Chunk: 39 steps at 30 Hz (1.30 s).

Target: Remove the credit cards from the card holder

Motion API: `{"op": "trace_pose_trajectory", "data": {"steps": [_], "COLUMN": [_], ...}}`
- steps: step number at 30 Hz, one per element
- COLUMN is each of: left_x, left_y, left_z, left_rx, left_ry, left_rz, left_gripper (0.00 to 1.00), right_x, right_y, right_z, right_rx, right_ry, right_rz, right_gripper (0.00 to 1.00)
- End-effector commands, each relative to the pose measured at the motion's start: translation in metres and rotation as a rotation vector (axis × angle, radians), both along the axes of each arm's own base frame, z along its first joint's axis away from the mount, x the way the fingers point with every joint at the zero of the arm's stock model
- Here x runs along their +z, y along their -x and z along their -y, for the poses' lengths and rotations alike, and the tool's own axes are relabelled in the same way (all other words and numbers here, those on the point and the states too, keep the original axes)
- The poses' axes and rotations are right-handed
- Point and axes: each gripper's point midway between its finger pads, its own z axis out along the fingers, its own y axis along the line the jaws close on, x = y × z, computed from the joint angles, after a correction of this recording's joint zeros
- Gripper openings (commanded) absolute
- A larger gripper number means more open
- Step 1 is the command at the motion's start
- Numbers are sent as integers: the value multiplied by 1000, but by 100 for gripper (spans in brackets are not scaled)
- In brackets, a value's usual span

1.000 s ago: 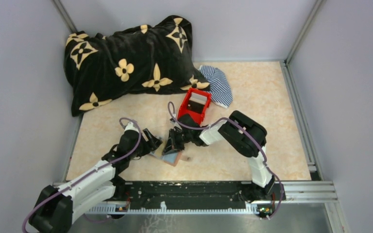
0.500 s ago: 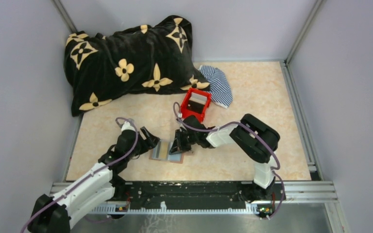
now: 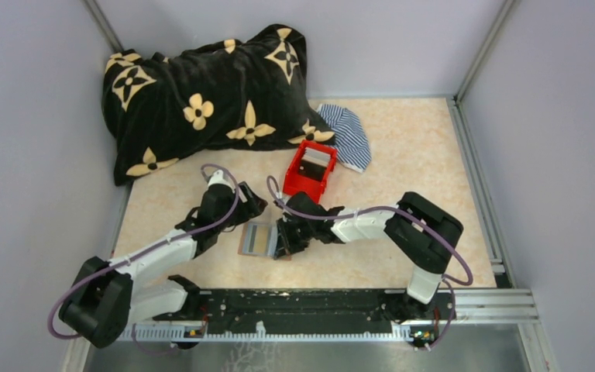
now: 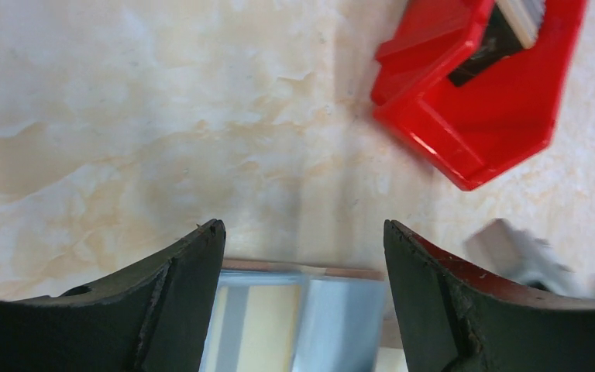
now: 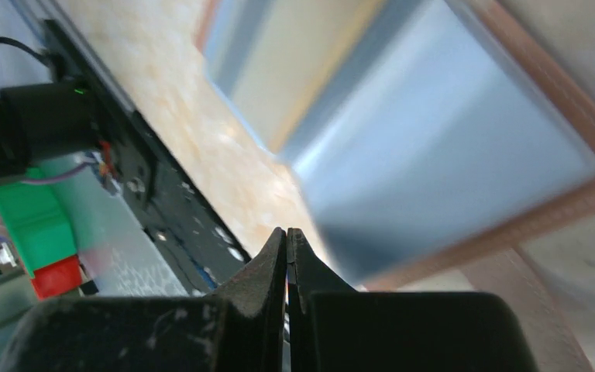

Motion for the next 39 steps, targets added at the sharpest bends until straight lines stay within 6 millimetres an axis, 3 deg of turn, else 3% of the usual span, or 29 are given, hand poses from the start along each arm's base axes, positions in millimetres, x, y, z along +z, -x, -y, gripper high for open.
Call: {"op": "trace_pose_trajectory", "data": {"steps": [1,6,11,15,18,25,30,39], "left_x": [43,40,19,-2,-8,14,6,-17], "left_y": [-9,23,60,76,75,58,65,76], "left_z": [27,43,52,44,31,-3,-6,-8], "left_rx": [-155,-343,-467,-450,-363,-99,-35,39], "left_ry": [58,117,205,193,147,33,21,-149], "left_rz": [121,80,-25,-120,-180,-225,-316,-385], "left_gripper": [81,88,81,77,71,70,71,80], "right_x": [-23,-29,-39,-45,-45,-44,-45,-44], "right_y": [8,-7,-10,-15,-21,-24,-23,-22], "right_z": [24,46,59,67,69,63,61,58], "right_rx": [-23,-89,-94,-129,-111,-72,-58,-35], "right_ry": [59,33,67,57,67,74,68,47], "right_rz": [-48,-91,-105,-138,-121,-130,-130,-132], "right_gripper": [0,0,0,0,0,0,0,0]}}
